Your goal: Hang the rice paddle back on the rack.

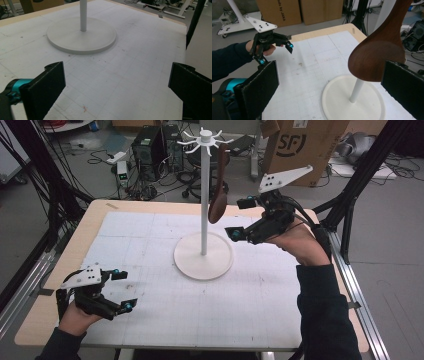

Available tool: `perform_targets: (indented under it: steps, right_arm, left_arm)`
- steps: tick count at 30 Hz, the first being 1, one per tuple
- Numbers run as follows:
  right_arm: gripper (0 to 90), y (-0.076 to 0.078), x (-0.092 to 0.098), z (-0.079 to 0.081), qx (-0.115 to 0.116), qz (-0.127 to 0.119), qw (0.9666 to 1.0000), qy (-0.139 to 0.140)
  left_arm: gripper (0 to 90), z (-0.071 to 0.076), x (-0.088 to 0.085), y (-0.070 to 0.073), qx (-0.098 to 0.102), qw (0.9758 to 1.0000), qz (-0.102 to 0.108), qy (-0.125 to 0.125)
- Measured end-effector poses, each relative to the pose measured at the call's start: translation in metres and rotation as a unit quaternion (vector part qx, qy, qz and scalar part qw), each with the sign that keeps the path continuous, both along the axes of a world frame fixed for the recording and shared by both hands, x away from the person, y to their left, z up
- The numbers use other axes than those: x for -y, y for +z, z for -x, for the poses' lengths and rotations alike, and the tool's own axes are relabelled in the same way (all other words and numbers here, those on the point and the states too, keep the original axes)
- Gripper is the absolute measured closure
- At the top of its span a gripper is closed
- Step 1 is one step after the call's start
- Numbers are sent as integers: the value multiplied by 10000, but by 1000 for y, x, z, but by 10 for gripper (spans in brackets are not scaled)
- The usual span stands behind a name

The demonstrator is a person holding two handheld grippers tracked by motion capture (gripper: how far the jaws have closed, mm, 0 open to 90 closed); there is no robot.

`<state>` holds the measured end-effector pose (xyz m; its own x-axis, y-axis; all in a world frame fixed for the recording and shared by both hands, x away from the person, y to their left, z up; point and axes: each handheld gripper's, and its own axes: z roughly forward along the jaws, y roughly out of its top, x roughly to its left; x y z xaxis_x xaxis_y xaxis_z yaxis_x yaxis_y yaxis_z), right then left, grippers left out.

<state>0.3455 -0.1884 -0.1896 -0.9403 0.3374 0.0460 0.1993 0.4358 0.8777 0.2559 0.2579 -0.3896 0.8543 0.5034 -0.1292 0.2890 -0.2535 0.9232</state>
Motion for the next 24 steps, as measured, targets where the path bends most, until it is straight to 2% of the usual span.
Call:
perform_targets:
  steps: [9, 13, 18, 24]
  right_arm:
    - [3, -26, 10, 9, -14, -74, 10000, -26]
    - [3, -35, 11, 17, -10, -111, 9999, 3]
    - [3, -48, 14, 24, 34, -138, 9999, 34]
    - [3, -66, 20, 31, -44, -130, 9999, -62]
  left_arm:
    - [16, 0, -1, 0, 14, 10000, 35, 13]
    - [16, -1, -1, 1, 24, 9999, 154, 12]
    - [16, -1, -2, 2, 40, 9998, 206, 36]
    - [16, -2, -2, 3, 40, 9996, 290, 3]
